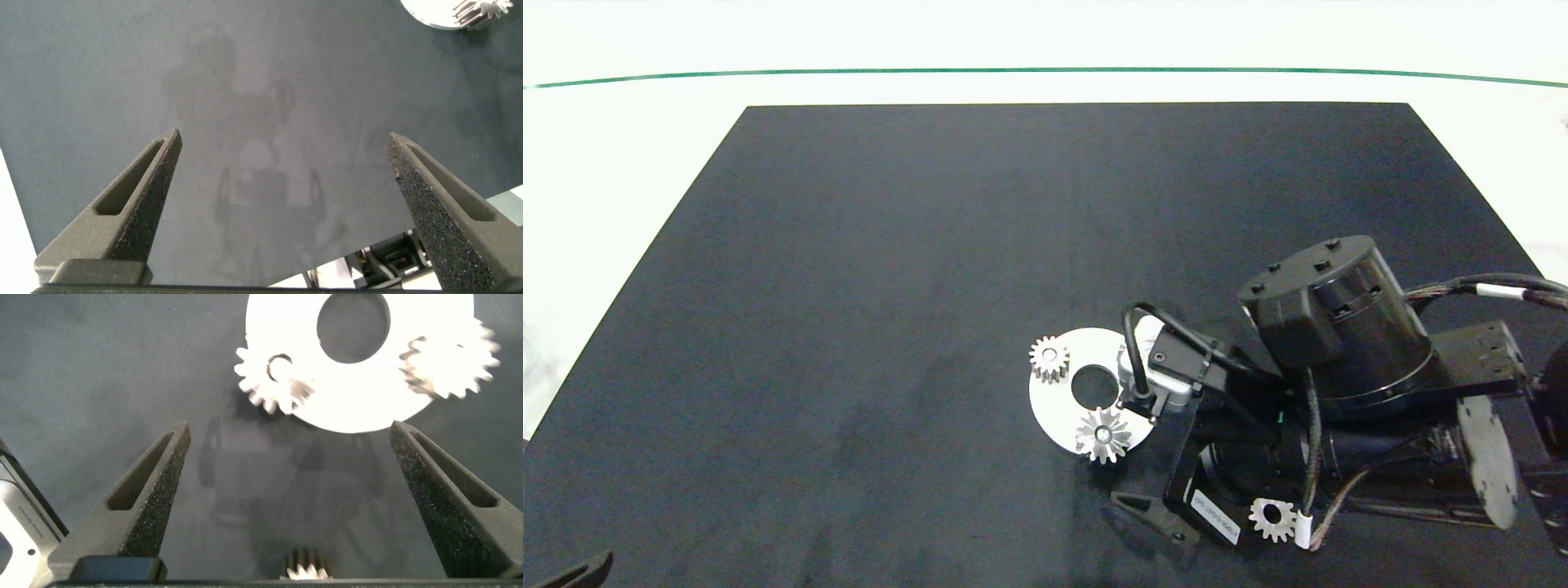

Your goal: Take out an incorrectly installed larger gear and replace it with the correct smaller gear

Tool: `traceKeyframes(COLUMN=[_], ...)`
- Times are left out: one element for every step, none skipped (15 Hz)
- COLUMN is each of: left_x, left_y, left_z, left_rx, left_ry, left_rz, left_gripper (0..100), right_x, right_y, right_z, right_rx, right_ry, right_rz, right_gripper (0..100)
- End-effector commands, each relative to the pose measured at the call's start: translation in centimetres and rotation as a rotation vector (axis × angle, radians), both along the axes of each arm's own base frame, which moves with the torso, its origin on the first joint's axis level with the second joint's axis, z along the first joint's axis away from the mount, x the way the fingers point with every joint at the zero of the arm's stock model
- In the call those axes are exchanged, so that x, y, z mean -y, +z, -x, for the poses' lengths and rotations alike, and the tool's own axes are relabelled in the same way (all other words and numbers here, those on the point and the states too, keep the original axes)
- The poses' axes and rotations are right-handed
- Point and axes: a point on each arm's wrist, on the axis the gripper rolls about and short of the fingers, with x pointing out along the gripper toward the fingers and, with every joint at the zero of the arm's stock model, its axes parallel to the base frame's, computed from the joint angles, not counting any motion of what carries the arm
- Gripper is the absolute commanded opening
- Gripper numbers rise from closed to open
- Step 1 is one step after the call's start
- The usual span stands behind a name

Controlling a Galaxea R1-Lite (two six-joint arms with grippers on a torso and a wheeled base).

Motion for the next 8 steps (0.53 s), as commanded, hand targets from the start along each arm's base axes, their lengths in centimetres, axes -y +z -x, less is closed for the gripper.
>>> traceKeyframes(left_x=[0.0,0.0,0.0,0.0,0.0,0.0,0.0,0.0], left_y=[0.0,0.0,0.0,0.0,0.0,0.0,0.0,0.0], left_z=[0.0,0.0,0.0,0.0,0.0,0.0,0.0,0.0], left_rx=[-0.001,0.001,0.001,0.001,0.001,0.001,0.001,0.001], left_ry=[0.001,0.001,0.001,0.001,0.001,0.001,0.001,0.001], left_rz=[-0.001,-0.001,-0.001,-0.001,-0.001,-0.001,-0.001,-0.001], left_gripper=[100,100,100,100,100,100,100,100], right_x=[-1.7,-2.3,-2.7,-3.1,-3.5,-3.7,-3.9,-4.0], right_y=[-1.4,-1.9,-2.2,-2.5,-2.7,-2.7,-2.8,-3.0], right_z=[-1.0,-1.6,-1.8,-2.1,-2.2,-2.4,-2.5,-2.6], right_rx=[-0.011,0.0,0.004,0.007,0.005,0.005,0.005,0.002], right_ry=[0.003,-0.001,-0.003,-0.009,-0.006,-0.003,-0.005,-0.006], right_rz=[0.025,0.017,0.019,0.028,0.032,0.03,0.03,0.031], right_gripper=[100,100,100,100,100,100,100,100])
